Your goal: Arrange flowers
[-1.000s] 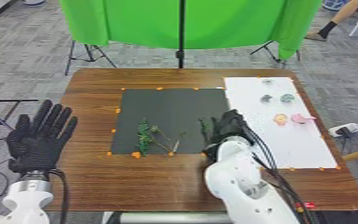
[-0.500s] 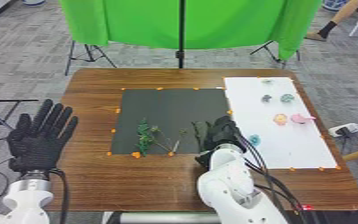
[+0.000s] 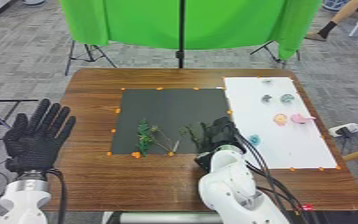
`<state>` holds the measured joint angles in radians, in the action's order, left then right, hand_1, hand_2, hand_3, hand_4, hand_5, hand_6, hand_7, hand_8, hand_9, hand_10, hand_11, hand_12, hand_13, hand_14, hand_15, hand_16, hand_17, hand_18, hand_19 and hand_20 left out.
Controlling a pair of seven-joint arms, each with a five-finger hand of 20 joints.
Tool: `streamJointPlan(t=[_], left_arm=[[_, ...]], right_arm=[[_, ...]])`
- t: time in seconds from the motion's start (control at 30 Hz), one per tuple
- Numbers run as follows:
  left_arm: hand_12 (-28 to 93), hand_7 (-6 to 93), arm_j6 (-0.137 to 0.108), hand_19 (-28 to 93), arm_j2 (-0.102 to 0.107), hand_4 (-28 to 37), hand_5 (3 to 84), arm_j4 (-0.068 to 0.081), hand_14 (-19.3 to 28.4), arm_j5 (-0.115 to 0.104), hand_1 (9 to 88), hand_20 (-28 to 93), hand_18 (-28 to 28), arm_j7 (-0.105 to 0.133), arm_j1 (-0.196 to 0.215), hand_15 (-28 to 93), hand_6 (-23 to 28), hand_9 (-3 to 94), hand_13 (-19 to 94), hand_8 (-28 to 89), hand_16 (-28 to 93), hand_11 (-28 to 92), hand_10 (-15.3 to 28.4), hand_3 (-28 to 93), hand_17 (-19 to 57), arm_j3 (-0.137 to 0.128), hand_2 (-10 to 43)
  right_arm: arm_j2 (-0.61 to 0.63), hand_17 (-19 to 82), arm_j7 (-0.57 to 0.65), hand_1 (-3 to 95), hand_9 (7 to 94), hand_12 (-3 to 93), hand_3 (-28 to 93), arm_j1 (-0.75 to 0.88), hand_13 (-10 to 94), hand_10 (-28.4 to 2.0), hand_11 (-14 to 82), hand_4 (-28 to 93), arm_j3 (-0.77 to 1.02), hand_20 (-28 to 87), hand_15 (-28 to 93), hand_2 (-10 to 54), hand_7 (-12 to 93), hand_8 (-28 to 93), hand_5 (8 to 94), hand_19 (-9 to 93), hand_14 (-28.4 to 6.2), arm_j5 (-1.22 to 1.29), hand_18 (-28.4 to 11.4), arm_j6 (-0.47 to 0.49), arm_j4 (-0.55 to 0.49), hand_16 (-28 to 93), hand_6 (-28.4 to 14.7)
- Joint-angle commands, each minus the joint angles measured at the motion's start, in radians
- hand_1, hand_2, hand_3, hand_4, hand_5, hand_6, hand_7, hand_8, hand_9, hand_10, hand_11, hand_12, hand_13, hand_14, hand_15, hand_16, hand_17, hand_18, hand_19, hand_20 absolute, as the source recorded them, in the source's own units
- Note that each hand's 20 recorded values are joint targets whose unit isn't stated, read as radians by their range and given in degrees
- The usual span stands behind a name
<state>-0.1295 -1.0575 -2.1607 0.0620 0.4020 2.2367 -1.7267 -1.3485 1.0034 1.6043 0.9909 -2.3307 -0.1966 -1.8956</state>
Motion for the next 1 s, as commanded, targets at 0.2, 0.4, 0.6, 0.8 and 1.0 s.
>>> streamJointPlan(t=[0.2, 0.4, 0.6, 0.8, 1.0], left_arm=[[8, 9.0, -0.009, 36, -0.004, -28.3, 46.0, 0.0, 16.1, -0.004, 29.8, 12, 14.2, 0.001, 0.021, 30, 9.1, 41.4, 32, -9, -6, 17, 15.2, 79, -6.9, -0.002, 8.4], [8, 9.0, -0.007, 36, -0.009, -28.3, 46.0, -0.004, 16.0, -0.004, 29.7, 12, 14.2, 0.008, 0.034, 30, 9.1, 41.5, 32, -9, -7, 17, 15.2, 79, -6.8, -0.01, 8.5], [8, 9.0, -0.005, 36, -0.015, -28.3, 45.9, -0.006, 16.0, -0.003, 29.7, 12, 14.2, 0.013, 0.04, 30, 9.1, 41.4, 32, -9, -7, 17, 15.1, 79, -6.8, -0.016, 8.5], [8, 9.1, 0.004, 36, -0.028, -28.3, 46.0, -0.006, 16.1, 0.001, 29.7, 12, 14.2, 0.004, 0.043, 30, 9.1, 41.4, 32, -9, -7, 17, 15.1, 79, -6.9, -0.008, 8.6], [8, 9.0, 0.012, 36, -0.033, -28.3, 46.1, 0.0, 16.1, 0.009, 29.8, 12, 14.2, 0.003, 0.034, 30, 9.2, 41.4, 32, -9, -7, 17, 15.1, 79, -6.9, -0.009, 8.6]], right_arm=[[0.016, 40, 0.006, 36.0, 76.5, 15.7, 79, 0.019, 81, -20.2, 21.5, -24, 0.001, 18, 59, -9.5, 66, 6, 57.8, 93, -10.7, 0.041, -28.2, -0.044, -0.003, 24, -7.2], [0.026, 40, 0.0, 34.5, 72.7, 14.2, 80, 0.014, 81, -21.7, 16.9, -24, 0.011, 17, 56, -8.9, 63, 6, 57.6, 93, -10.9, 0.034, -28.3, -0.066, -0.014, 23, -8.0], [0.058, 41, 0.002, 34.0, 72.1, 13.4, 80, 0.022, 82, -22.3, 15.0, -24, 0.017, 16, 54, -7.8, 62, 7, 58.7, 93, -10.9, 0.054, -28.4, -0.047, -0.057, 22, -8.0], [0.092, 40, -0.058, 33.1, 71.1, 12.8, 81, 0.062, 82, -23.2, 12.9, -24, 0.025, 14, 50, -6.3, 59, 6, 59.8, 93, -11.5, 0.017, -28.4, -0.027, -0.106, 21, -8.3], [0.169, 40, -0.23, 31.4, 65.4, 13.4, 83, 0.088, 79, -23.1, 14.3, -22, 0.09, 18, 54, -4.2, 46, -12, 59.7, 93, -12.1, -0.086, -27.9, -0.02, -0.131, 21, -10.0]])
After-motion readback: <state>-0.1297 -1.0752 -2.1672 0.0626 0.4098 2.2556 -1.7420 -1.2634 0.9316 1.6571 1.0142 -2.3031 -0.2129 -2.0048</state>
